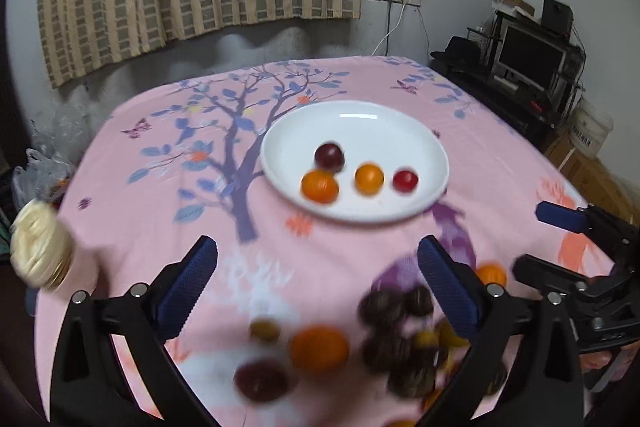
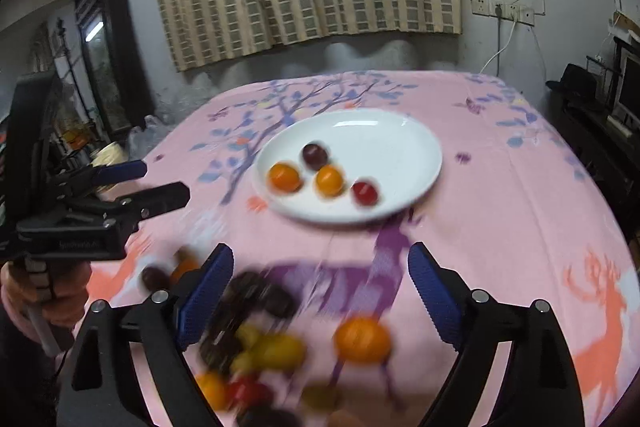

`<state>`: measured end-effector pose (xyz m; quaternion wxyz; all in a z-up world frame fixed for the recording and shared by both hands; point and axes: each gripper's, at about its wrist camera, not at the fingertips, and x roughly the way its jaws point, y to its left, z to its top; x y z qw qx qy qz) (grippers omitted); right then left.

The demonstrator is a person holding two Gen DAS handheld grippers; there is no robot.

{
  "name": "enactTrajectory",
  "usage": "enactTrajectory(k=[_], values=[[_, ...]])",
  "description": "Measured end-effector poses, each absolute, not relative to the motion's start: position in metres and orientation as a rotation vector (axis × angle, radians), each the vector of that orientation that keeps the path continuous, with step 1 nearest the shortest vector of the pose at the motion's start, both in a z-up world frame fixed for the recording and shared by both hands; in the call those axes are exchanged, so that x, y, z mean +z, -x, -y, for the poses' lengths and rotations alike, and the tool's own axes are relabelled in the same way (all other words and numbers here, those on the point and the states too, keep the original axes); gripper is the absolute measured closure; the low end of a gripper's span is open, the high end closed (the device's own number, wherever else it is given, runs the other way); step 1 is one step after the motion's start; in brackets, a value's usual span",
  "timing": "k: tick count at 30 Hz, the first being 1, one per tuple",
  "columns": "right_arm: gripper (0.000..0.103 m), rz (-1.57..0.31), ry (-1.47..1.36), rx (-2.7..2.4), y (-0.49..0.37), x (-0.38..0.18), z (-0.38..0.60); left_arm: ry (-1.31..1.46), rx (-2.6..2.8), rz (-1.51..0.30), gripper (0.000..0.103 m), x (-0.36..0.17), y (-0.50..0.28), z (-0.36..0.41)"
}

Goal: Organize fruits
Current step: 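Carry both fruits to the white plate and open both grippers, then grasp a dark cherry with the right gripper while the left gripper grasps a yellow-orange tomato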

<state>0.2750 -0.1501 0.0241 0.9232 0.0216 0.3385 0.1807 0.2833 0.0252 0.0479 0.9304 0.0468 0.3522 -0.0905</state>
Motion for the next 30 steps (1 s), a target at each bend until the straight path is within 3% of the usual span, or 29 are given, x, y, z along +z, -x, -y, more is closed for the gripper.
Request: enactTrajectory(k=[8,12,14,20,23,30], values=[[0.015,-0.805,0.016,0.456,-0.158,-0.031,0.121,-0.008,-0.264,-0.789,0.005,-0.003,-0.174,-0.053],[0.036,-0.788,0.139,0.433,-0.134,-0.046,0.1,0.012,-0.256,-0.8,0.005,-0.022,-0.146,-0.059],[0.038,-0.771,0.174,0.422,-0.131,-0.045,0.094,0.0,-0.257,-0.786,0.005,-0.023,-0.139,-0.06],[0.056,-0.812,0.178,0.443,-0.137,-0.052,0.09,0.05,-0.273,-0.797,0.005,-0.027,-0.135,-0.068],[0.073,-0.838,0.179,0.475,-0.139,-0.056,0.087,0.08,-0.273,-0.807,0.005,-0.029,-0.137,-0.073],[0.075,-0.781,0.066,0.475,-0.136,-0.049,0.105,0.028,-0.33,-0.82,0.005,-0.026,-0.139,-0.054]])
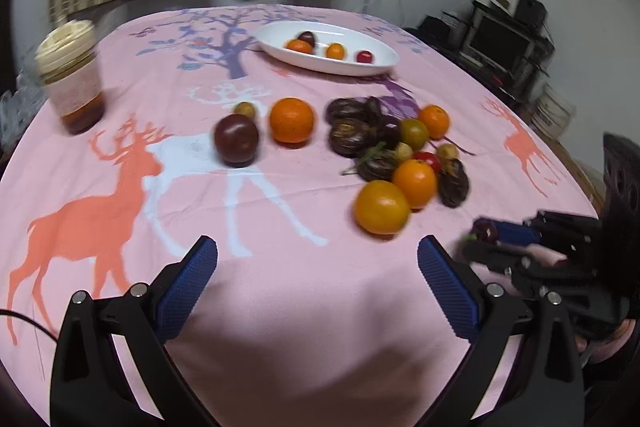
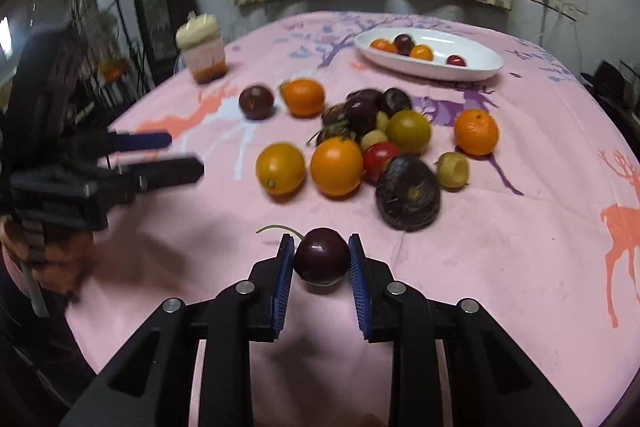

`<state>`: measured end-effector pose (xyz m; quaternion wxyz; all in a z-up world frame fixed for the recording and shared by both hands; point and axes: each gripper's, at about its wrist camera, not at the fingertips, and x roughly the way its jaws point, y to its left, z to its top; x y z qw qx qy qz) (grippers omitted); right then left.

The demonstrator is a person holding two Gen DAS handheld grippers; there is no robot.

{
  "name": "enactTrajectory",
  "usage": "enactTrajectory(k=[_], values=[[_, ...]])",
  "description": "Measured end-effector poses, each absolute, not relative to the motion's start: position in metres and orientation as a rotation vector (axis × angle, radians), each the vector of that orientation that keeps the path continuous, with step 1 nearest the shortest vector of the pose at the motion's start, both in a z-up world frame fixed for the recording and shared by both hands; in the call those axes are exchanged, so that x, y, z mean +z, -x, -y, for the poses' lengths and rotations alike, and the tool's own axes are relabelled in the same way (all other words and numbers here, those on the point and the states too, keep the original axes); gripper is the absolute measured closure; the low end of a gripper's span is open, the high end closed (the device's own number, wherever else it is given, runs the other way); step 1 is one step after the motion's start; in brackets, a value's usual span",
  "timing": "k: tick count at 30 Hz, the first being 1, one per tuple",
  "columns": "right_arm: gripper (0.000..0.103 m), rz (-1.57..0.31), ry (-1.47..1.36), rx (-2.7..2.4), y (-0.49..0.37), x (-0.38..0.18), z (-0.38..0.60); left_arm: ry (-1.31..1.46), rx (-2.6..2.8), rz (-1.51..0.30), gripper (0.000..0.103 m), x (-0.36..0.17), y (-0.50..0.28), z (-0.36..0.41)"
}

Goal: Organize fruits
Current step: 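Grasp a dark cherry with the right gripper while the left gripper grasps a yellow-orange tomato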

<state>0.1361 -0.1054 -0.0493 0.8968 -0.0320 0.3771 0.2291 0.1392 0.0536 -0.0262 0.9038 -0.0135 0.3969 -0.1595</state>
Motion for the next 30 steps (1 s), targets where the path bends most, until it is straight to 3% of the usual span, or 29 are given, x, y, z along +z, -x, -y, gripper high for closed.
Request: enactTrajectory(k=[4,6,8,17,18,20,21,30], values=[[0.075,-0.764,-0.039,0.46,-0.14,-0.047,0.124,-0.063,-0.382,-0.827,0.006,-0.026,-0.153,-0.024],[0.075,-0.762,-0.057,0.465,-0.14,-0.046,0.127,-0.069,-0.398,-0.867,0.034,-0.031,-0.164,-0.019],[0.075,-0.758,-0.07,0.472,-0.14,-0.046,0.13,-0.052,-0.414,-0.913,0.043,-0.036,-0.176,-0.017],[0.075,-0.747,-0.13,0.497,-0.141,-0.045,0.138,-0.08,-0.438,-0.946,0.043,-0.043,-0.189,0.001],[0.075,-0.746,-0.132,0.5,-0.141,-0.045,0.138,-0.092,-0.432,-0.951,0.044,-0.045,-0.19,0.004],[0.075,-0.742,-0.138,0.507,-0.141,-0.045,0.139,-0.099,-0.452,-0.967,0.059,-0.049,-0.19,0.008],[0.075,-0.743,-0.141,0.51,-0.141,-0.045,0.139,-0.1,-0.463,-0.971,0.061,-0.049,-0.189,0.01],[0.075,-0.755,-0.191,0.549,-0.165,-0.029,0.149,-0.074,-0.443,-0.945,0.062,-0.016,-0.198,-0.012]])
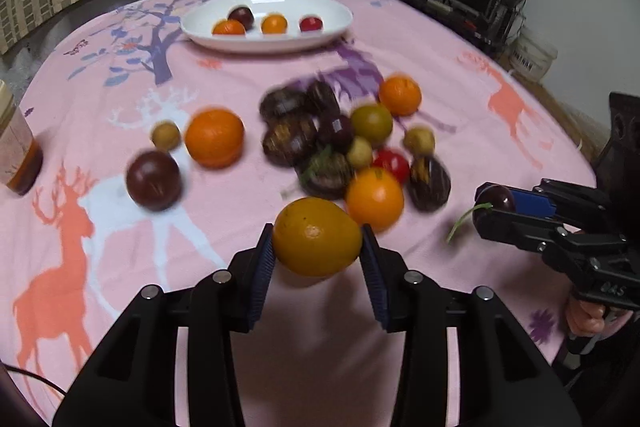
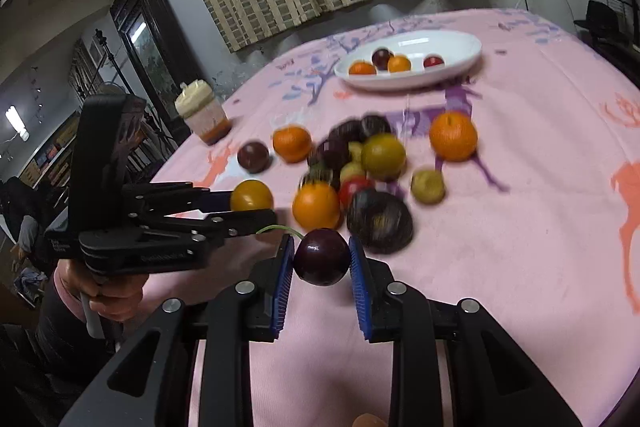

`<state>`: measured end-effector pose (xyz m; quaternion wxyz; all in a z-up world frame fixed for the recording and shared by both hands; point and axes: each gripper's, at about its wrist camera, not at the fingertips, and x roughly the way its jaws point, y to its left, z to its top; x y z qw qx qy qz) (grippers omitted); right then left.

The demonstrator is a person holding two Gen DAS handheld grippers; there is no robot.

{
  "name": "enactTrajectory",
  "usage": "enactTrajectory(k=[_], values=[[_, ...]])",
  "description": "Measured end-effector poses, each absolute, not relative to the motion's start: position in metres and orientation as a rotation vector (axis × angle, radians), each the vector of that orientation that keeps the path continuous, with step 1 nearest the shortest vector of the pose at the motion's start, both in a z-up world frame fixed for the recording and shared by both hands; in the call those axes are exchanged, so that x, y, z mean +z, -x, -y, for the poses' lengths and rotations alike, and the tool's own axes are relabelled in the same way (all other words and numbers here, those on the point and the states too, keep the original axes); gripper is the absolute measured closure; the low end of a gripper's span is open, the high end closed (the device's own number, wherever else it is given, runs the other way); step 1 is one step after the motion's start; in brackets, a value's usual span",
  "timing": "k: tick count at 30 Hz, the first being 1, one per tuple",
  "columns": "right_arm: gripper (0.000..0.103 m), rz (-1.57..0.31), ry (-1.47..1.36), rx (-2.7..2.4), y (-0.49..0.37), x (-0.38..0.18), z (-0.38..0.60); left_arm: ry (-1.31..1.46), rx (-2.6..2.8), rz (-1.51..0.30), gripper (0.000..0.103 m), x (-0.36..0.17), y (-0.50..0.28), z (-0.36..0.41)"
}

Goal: Organize fruits
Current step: 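Grasp a dark cherry with the right gripper while the left gripper grasps a yellow-orange tomato, then lower both fruits onto the white plate and open both grippers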

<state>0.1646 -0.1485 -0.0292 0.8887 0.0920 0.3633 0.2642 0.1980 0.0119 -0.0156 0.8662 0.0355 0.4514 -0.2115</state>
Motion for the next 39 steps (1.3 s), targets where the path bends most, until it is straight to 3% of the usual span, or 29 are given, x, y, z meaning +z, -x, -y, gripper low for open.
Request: enactTrajectory(k=[8,13,19,20,21,22,23,24,27,32,35,37,39], values=[[0.074,-0.596,-0.22,0.389,-0.296,0.03,0.164,0.018,-0.37,-0.812,0.062,0.05,-0.316,-0.012],[0.074,-0.667,-0.167,0.324,-0.388,0.014,0.153,0.021,-0.322,-0.853,0.062,0.032,-0.405,0.01],[0.071,-0.721,-0.163,0.33,-0.435,-0.008,0.149,0.004,-0.291,-0.939,0.061,0.003,-0.448,0.023],[0.061,-0.724,-0.162,0.339,-0.436,-0.011,0.149,0.016,-0.286,-0.948,0.049,0.002,-0.449,0.02],[0.037,-0.727,-0.161,0.345,-0.434,-0.01,0.15,0.039,-0.274,-0.943,0.034,0.004,-0.447,0.015],[0.025,-0.714,-0.16,0.323,-0.43,-0.007,0.153,0.06,-0.256,-0.921,0.026,0.008,-0.444,0.009],[0.024,-0.691,-0.155,0.304,-0.423,-0.003,0.156,0.085,-0.244,-0.888,0.012,0.015,-0.439,0.001],[0.023,-0.678,-0.146,0.291,-0.418,0.001,0.156,0.102,-0.243,-0.869,0.009,0.02,-0.434,-0.004],[0.018,-0.677,-0.129,0.303,-0.4,0.016,0.156,0.115,-0.265,-0.841,0.009,0.04,-0.409,-0.018],[0.017,-0.733,-0.108,0.423,-0.339,0.021,0.151,0.041,-0.244,-0.751,0.006,0.06,-0.333,-0.039],[0.014,-0.712,-0.06,0.454,-0.286,0.018,0.148,0.007,-0.248,-0.726,0.005,0.055,-0.282,-0.047],[0.006,-0.703,-0.058,0.47,-0.256,0.009,0.149,0.003,-0.249,-0.718,0.005,0.043,-0.249,-0.051],[0.006,-0.748,-0.062,0.485,-0.228,-0.007,0.148,0.006,-0.248,-0.721,0.005,0.028,-0.221,-0.053]])
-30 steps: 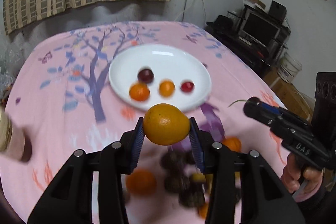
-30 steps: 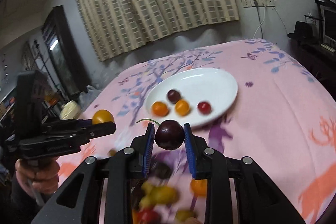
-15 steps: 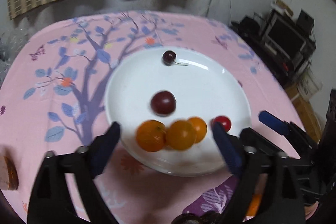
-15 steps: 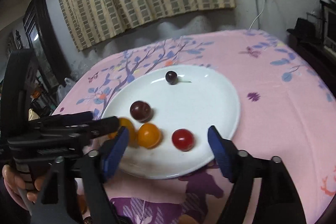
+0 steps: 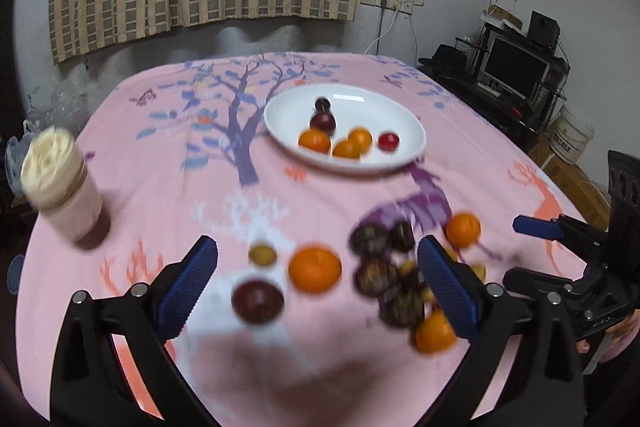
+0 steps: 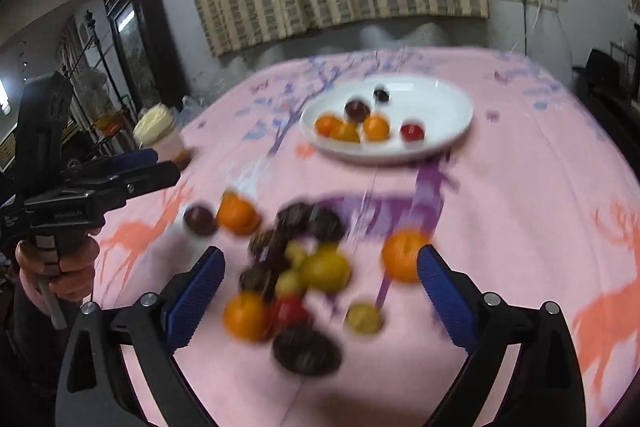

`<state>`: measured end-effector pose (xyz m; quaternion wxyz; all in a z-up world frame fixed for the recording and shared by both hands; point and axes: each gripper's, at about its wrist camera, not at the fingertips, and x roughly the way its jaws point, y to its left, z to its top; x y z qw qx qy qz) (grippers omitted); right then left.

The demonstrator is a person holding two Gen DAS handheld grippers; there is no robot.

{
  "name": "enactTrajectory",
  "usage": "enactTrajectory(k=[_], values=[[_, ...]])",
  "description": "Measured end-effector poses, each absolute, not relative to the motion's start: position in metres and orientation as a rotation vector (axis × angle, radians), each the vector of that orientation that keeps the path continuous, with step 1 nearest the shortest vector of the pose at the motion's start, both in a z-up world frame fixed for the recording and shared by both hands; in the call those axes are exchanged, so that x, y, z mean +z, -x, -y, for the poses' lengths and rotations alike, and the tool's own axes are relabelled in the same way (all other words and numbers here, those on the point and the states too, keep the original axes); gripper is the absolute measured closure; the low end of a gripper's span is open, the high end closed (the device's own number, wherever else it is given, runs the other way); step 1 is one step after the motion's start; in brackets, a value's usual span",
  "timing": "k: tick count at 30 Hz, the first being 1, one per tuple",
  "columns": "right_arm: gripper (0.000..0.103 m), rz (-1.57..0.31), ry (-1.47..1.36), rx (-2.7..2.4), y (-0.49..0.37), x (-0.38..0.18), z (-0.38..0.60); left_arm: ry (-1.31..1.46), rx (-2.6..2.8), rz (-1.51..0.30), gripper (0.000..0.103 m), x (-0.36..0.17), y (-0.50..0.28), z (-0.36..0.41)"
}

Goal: Organize fruits
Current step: 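Lower both fruits onto the white plate and open both grippers, then grasp a dark round fruit with the right gripper while the left gripper grasps a mandarin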

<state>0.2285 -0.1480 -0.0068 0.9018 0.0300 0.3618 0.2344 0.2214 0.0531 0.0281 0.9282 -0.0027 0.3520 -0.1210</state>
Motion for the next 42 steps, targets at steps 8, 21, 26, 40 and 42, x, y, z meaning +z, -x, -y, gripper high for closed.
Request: enactTrajectory(k=[8,21,26,40,42], values=[[0.006,-0.945,-0.097,0.418,-0.199,-0.05,0.145,-0.074,-0.219,-0.75,0.005,-0.017,-0.173,-0.042],[0.052,-0.95,0.038,0.374,-0.212,-0.055,0.121,-0.002,-0.222,-0.737,0.005,-0.016,-0.168,-0.056],[0.059,-0.925,-0.02,0.396,-0.209,-0.052,0.13,-0.024,-0.258,-0.759,0.005,-0.019,-0.168,-0.049],[0.059,-0.809,-0.29,0.455,-0.196,-0.042,0.175,-0.062,-0.462,-0.906,0.051,-0.035,-0.185,0.031],[0.059,-0.813,-0.303,0.46,-0.197,-0.043,0.177,-0.058,-0.458,-0.918,0.051,-0.037,-0.19,0.035]])
